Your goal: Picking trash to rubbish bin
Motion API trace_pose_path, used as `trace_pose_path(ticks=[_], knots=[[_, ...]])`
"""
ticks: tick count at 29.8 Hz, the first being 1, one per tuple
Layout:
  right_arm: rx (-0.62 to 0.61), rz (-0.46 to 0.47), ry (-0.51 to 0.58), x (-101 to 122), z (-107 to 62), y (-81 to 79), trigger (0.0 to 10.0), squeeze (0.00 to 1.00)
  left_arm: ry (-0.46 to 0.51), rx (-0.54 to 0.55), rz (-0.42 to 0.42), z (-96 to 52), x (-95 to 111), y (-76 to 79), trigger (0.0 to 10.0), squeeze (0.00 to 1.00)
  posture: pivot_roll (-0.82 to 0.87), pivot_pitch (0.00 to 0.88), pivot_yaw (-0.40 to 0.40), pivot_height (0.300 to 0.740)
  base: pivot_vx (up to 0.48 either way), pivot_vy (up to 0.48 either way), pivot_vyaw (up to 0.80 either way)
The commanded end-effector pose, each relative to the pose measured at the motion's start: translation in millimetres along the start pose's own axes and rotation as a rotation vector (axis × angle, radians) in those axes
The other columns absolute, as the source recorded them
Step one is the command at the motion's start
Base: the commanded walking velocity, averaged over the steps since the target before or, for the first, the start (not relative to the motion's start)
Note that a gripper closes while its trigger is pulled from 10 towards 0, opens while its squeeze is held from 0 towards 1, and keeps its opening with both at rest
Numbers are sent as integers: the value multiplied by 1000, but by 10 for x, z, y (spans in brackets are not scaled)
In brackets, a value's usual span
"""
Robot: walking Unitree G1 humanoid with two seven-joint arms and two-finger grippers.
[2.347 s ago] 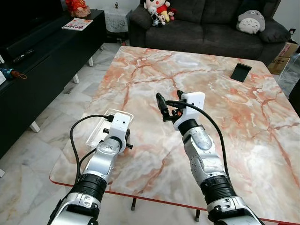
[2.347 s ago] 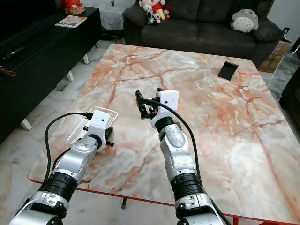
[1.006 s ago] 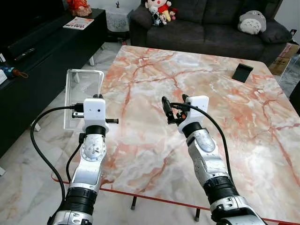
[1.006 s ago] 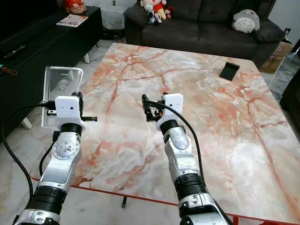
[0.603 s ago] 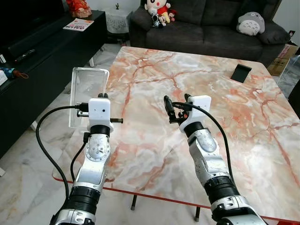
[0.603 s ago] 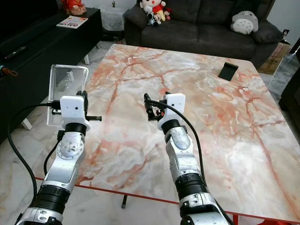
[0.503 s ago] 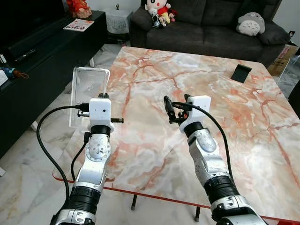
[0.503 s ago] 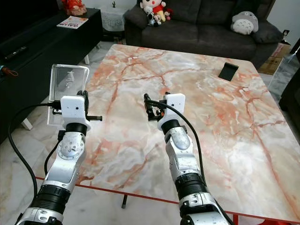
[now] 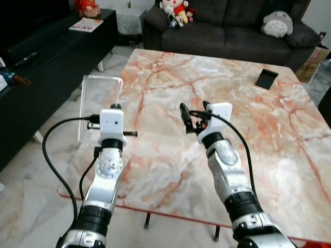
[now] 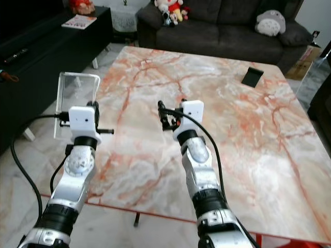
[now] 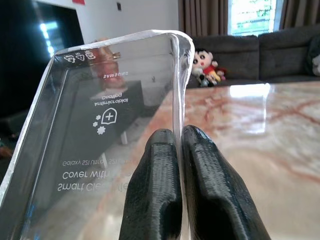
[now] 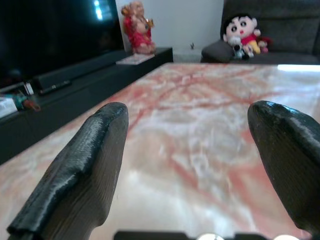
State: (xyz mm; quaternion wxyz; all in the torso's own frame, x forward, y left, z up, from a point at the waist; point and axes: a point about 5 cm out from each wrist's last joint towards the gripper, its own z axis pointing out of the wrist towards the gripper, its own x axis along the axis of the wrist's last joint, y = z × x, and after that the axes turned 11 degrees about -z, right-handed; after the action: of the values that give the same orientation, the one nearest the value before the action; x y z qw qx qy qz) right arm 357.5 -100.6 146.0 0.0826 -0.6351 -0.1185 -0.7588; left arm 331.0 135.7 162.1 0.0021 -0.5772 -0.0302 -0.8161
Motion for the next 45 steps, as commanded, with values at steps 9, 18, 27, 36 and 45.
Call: trace_pose_path(ticks=[9, 18, 27, 36, 45], knots=[[-17, 9, -4, -18, -11, 30, 10000, 0, -1, -19, -7, 7, 7, 49, 10000, 0, 31, 52, -88, 740, -263, 0, 0], [-30, -2, -3, -16, -24, 78, 10000, 0, -6, -31, -12, 27, 0, 77, 10000, 0, 11, 50, -82, 740, -252, 0, 0], [-53, -21, -13, -34, -43, 173, 10000, 0, -8, -34, -19, 35, -12, 90, 10000, 0, 5, 41, -86, 740, -252, 0, 0], [-49, -29, -28, -65, -41, 180, 10000, 0, -15, -19, -16, 12, -30, 49, 10000, 0, 17, 51, -89, 740, -250, 0, 0], [-53, -20, -77, -206, -112, 201, 10000, 0, -122, -13, -28, -71, -258, -1, 10000, 0, 17, 54, -86, 740, -162, 0, 0]])
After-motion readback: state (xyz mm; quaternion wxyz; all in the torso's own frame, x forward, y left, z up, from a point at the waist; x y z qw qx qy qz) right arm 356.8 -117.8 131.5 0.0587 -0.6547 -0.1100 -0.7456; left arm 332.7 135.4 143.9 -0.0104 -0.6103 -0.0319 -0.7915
